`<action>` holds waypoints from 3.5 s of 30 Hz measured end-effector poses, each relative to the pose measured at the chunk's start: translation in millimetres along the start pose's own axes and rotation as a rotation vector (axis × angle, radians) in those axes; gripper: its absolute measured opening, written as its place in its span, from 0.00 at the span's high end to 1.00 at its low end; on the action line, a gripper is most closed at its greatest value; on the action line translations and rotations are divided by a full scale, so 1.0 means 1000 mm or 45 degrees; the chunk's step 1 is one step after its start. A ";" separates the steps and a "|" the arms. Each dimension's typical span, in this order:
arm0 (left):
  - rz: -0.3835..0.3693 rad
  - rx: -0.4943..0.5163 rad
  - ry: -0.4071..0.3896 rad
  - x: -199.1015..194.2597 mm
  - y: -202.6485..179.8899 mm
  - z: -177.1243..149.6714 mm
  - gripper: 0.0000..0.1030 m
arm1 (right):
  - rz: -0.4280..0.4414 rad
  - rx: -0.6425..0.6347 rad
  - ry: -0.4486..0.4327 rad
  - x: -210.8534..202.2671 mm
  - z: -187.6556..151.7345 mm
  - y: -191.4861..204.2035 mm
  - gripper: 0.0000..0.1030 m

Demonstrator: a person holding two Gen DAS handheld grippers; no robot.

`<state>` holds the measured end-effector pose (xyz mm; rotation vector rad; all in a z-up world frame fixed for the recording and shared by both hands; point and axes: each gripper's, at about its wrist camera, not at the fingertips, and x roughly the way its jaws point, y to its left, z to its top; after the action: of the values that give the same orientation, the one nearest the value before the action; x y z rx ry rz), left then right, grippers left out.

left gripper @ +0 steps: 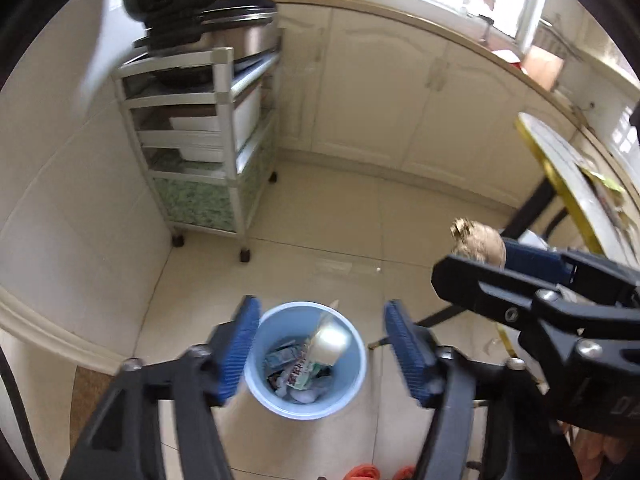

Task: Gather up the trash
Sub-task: 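Carry the ginger and cup to the blue bin and open both grippers, then move both grippers back to the table toward the red packets, then grasp the red wrapper with the left gripper while the right grasps the red-white sauce packet, then lift the red wrapper with the left gripper while the right regrasps the sauce packet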

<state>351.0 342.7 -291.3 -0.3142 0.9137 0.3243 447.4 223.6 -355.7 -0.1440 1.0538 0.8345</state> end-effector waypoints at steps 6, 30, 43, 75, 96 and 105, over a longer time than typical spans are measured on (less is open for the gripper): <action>0.045 -0.023 0.005 0.013 0.002 0.000 0.27 | 0.040 0.025 0.026 0.021 -0.001 -0.002 0.53; -0.019 0.147 -0.297 -0.114 -0.113 -0.016 0.08 | -0.178 0.080 -0.338 -0.172 -0.007 -0.054 0.10; -0.216 0.469 -0.251 -0.105 -0.280 -0.006 0.03 | -0.582 0.309 -0.328 -0.281 -0.068 -0.225 0.10; -0.004 0.573 -0.064 0.070 -0.423 0.066 0.04 | -0.520 0.242 -0.087 -0.241 -0.079 -0.337 0.80; -0.357 0.627 0.006 0.065 -0.397 0.034 0.84 | -0.420 0.296 -0.152 -0.267 -0.103 -0.319 0.94; -0.397 0.646 -0.003 0.028 -0.368 0.004 0.84 | -0.568 0.202 -0.103 -0.245 -0.093 -0.304 0.75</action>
<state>518.0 14.2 -264.6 0.0153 0.8969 -0.1962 528.8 -163.2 -287.4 -0.2009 0.9588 0.3497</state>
